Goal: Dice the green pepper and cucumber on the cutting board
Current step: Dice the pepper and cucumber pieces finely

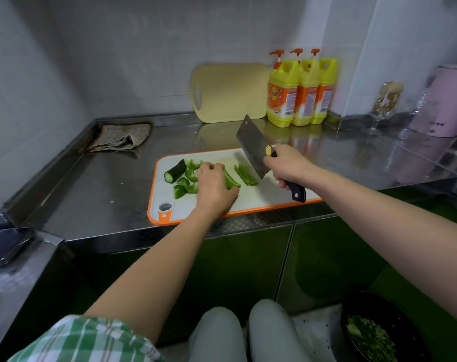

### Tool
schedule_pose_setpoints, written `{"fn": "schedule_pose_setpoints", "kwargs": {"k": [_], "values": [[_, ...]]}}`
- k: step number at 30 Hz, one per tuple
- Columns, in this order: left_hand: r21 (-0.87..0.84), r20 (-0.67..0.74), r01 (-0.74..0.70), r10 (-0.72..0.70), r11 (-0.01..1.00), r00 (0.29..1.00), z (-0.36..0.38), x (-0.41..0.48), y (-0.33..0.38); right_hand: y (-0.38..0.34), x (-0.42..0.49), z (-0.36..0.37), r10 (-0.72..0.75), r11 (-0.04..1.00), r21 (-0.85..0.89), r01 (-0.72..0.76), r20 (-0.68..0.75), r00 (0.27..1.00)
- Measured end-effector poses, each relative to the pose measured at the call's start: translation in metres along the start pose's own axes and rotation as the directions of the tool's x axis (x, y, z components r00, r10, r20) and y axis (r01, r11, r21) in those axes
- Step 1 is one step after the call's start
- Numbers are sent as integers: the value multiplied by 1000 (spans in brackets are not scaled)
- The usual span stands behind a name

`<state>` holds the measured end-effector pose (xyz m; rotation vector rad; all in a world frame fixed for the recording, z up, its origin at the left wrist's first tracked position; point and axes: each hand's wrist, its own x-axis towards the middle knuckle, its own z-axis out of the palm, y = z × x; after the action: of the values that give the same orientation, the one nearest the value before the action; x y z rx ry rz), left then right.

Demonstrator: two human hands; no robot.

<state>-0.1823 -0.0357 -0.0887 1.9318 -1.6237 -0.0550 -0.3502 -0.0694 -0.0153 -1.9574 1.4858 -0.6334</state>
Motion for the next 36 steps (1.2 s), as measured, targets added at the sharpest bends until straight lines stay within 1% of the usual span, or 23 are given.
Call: {"fn": "schedule_pose_setpoints", "kwargs": {"k": [3,5,7,9,10,12,14,20,25,30,36], "values": [[227,-88,-83,106,970,991,0,5,7,8,3,-6,18,999,47,-17,-17,1000],[253,-74,-160,184,954,980,-3,14,9,14,3,-9,30,997,67,-28,-25,999],[189,13,-270,272,944,962,-5,25,11,20,3,-10,44,996,77,-42,-19,999],[169,182,-408,379,897,908,-6,36,15,25,2,-11,62,995,79,-61,-9,998],[173,271,-455,401,874,875,-5,41,18,27,2,-11,67,995,79,-66,-5,998],[205,392,-468,366,859,844,-3,49,25,29,1,-12,71,994,81,-72,7,997],[244,419,-456,331,856,846,0,55,28,30,0,-13,73,994,84,-74,19,997],[333,281,-461,380,822,881,7,53,32,27,-5,-22,75,994,81,-78,48,996],[344,158,-379,345,859,925,20,38,39,27,-6,-21,83,996,7,-84,89,993],[263,119,-320,299,910,947,13,27,27,19,-10,-25,45,997,-72,-40,74,996],[103,43,-253,250,962,967,15,19,22,10,-12,-30,65,962,-270,-27,132,989]]}}
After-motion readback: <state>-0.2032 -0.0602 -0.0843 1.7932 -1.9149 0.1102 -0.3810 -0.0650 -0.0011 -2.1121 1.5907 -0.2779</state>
